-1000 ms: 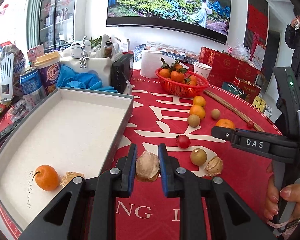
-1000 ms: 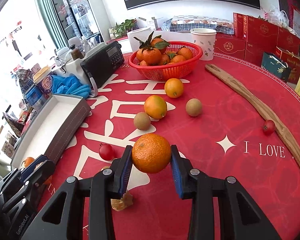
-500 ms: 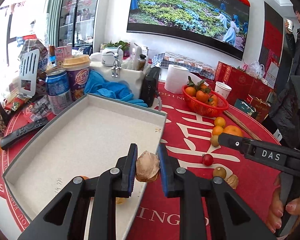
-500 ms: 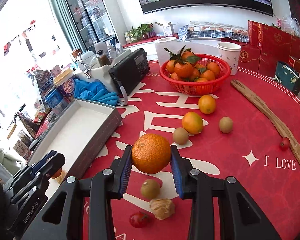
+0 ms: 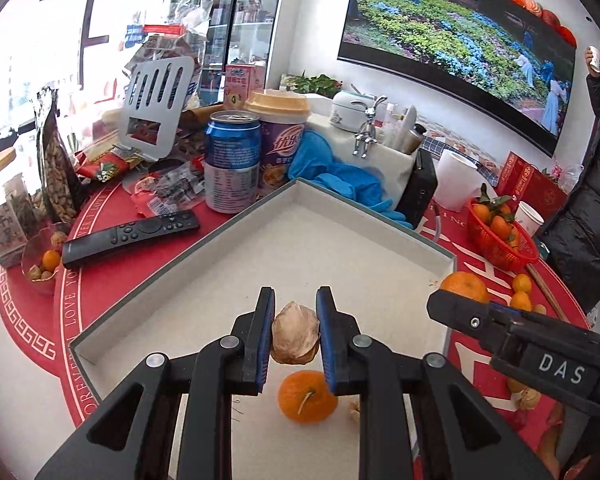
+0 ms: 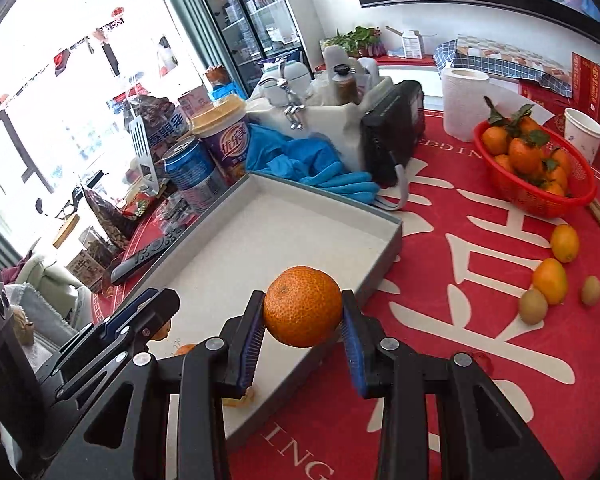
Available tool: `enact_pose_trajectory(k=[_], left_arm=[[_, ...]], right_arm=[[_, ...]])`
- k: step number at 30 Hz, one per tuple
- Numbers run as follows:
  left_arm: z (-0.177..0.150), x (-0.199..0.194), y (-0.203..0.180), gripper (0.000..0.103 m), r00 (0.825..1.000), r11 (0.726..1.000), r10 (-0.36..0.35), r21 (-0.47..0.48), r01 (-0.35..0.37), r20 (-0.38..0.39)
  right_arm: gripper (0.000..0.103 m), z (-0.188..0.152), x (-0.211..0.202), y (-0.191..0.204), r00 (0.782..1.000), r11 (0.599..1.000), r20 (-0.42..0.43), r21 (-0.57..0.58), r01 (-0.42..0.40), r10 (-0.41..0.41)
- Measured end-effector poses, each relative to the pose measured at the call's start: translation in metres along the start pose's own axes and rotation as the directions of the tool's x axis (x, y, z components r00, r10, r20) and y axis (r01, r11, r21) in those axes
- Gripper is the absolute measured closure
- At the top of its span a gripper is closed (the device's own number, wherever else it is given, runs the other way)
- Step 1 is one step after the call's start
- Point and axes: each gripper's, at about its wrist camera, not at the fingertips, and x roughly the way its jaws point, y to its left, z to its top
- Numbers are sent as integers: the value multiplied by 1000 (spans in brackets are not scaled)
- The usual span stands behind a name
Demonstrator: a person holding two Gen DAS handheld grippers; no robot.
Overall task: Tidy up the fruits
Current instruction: 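Carry both fruits into the white tray and open both tools to release, then move both tools back to the table, left tool toward a red cherry tomato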
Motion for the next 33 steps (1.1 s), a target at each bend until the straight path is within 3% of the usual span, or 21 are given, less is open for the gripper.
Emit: enact_pose_trajectory(k=[3,8,17,23,25,27,29,32,33], left_arm=[[-2,13,9,80,998,1000,13,-23,-15,-65],[-15,37,20,81,981,997,-29,-72,15,-193],[-23,31,10,80,984,999,-21,-46,13,-175],[-17,24,18,78,990,996,-13,-91,0,-137],[-13,17,19,71,995,995,0,-95,-10,-100],[-11,8,20,56,997,994,45,-94,-50,-56],[-7,0,25,44,997,991,76,-113,-77,-12],[-3,-15,35,18,995,983,71,-172,-58,72],[-2,-20,35,17,993,984,60,-176,-42,98]], right_arm=[[65,-2,18,14,998,999,-44,-16,-37,36],[65,-13,45,25,991,998,-129,-43,-44,39],[65,-23,46,23,988,993,-154,-115,6,-24],[65,-19,43,21,992,995,-124,-96,10,-22],[65,-16,40,23,994,994,-102,-107,15,-26],[64,-13,36,27,996,992,-84,-122,5,-16],[55,-10,34,30,998,992,-57,-127,24,-31],[27,-2,24,20,999,996,-8,-82,47,-48],[14,1,19,13,999,998,6,-54,38,-38]])
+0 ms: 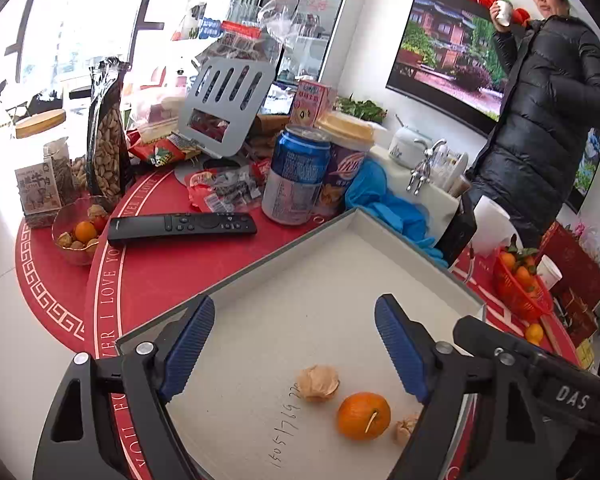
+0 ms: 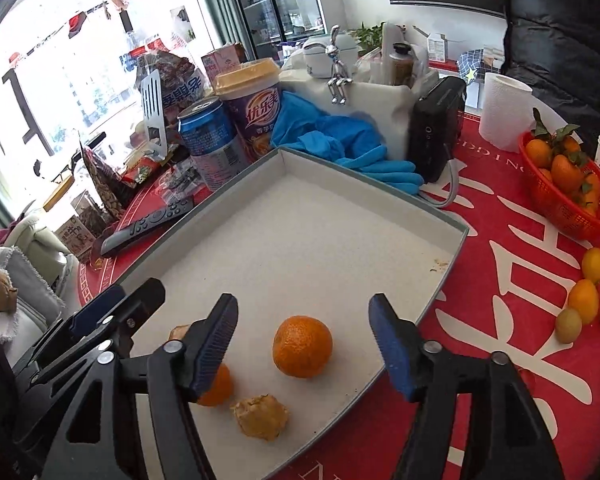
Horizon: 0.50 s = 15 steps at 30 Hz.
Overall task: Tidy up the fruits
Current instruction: 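Move both tools back to the table, left tool toward a red cherry tomato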
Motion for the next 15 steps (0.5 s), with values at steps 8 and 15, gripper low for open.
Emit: enact_pose_trajectory(k=[8,15], left_arm=[[-16,-16,-56,14,983,958,-185,217,185,-20],[-42,-28,-107,13,946,865,-309,384,323,-98]], right_arm=[[0,5,-55,-33,994,993,102,115,27,-39],[0,-22,-87,-85,989,966,74,238,104,-125]])
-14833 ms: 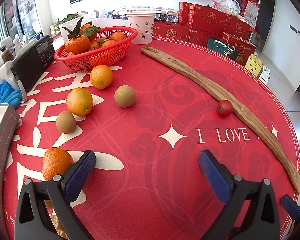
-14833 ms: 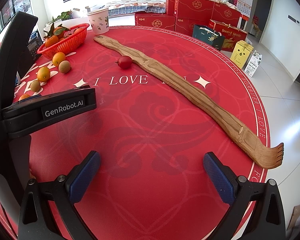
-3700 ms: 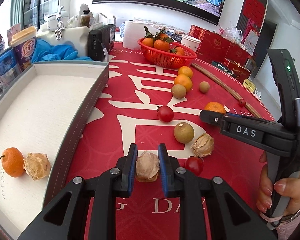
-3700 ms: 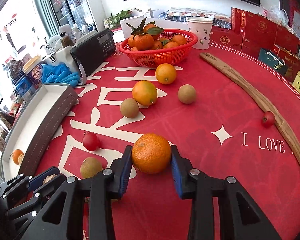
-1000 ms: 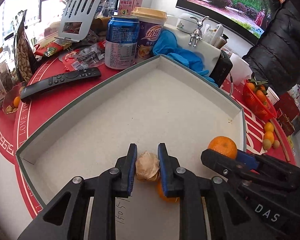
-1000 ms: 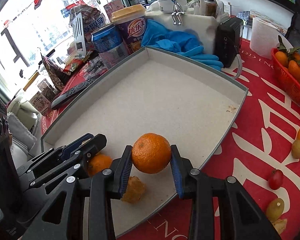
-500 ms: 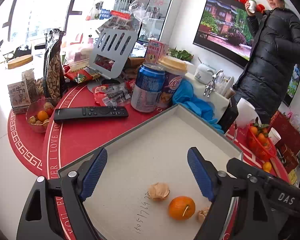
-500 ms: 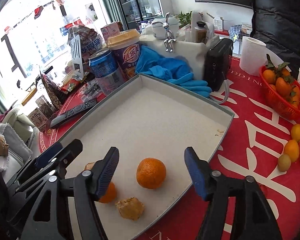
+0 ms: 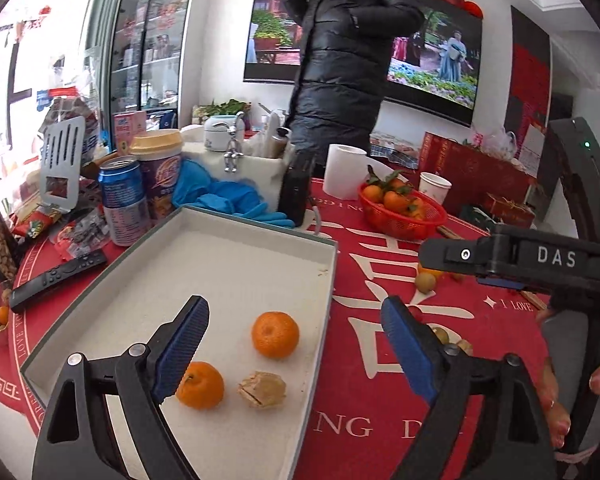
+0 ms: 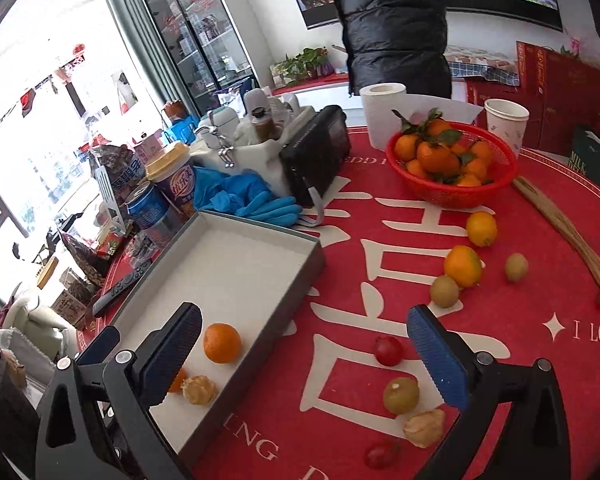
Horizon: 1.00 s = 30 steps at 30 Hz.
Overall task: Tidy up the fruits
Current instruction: 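Move both tools back to the table, left tool toward a red cherry tomato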
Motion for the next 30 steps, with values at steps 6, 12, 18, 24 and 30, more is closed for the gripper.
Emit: enact_pose_trajectory(k=[6,12,18,24,30], left_arm=[[-12,16,-34,13,988,991,-112,67,120,-107],[-29,29,-65,13,970,976,-147,134,174,-192],[-43,42,-94,13,952,952,-144,223,208,-272],[-50,57,-121,13,935,930,-104,300,212,-338],[-43,77,-128,34,910,937,-107,265,227,-399]], right_arm=[[0,-17,-20,-68,992,981,-23,144,130,-128],[0,-45,-27,-121,961,940,-94,201,274,-260],[0,-59,-27,-140,941,928,-144,177,328,-305],[0,-64,-25,-137,932,936,-154,77,343,-329],[0,-69,-16,-130,899,914,-170,-17,406,-403]])
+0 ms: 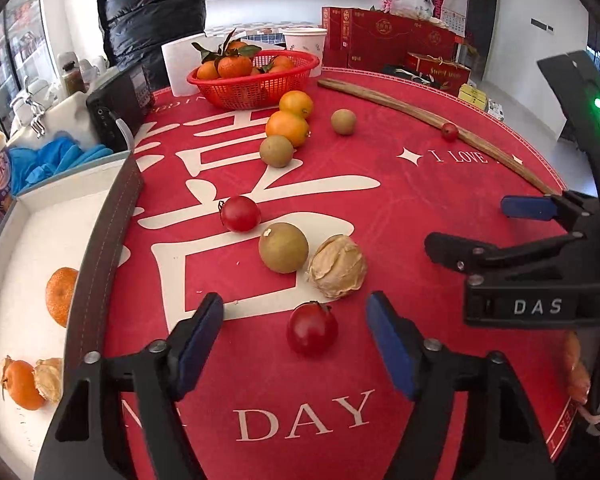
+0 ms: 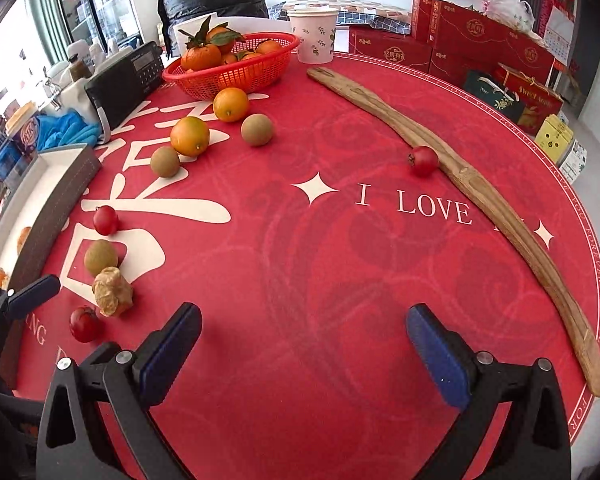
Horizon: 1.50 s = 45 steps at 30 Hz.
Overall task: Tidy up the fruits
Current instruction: 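Move both tools back to the table, left tool toward a red cherry tomato, then grasp the red cherry tomato with the left tool while the right tool grasps a papery husk fruit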
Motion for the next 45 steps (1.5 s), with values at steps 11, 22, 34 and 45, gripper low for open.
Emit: enact_pose_trajectory(k=[11,22,34,45], left_arm=[[-10,-12,17,76,995,995,95,-42,-95,6],[-13,-7,29,20,994,990,108,-87,-107,12],[-14,-8,28,20,995,992,99,-74,-98,13],[-11,-4,31,10,996,992,91,-90,-91,0]], right_arm=[[0,-5,-3,-2,999,1000,34,-20,1,0],[0,-6,-3,-1,999,1000,40,-19,0,1],[5,22,5,63,963,958,30,-117,-262,267],[78,22,8,87,986,963,71,-234,-133,153]])
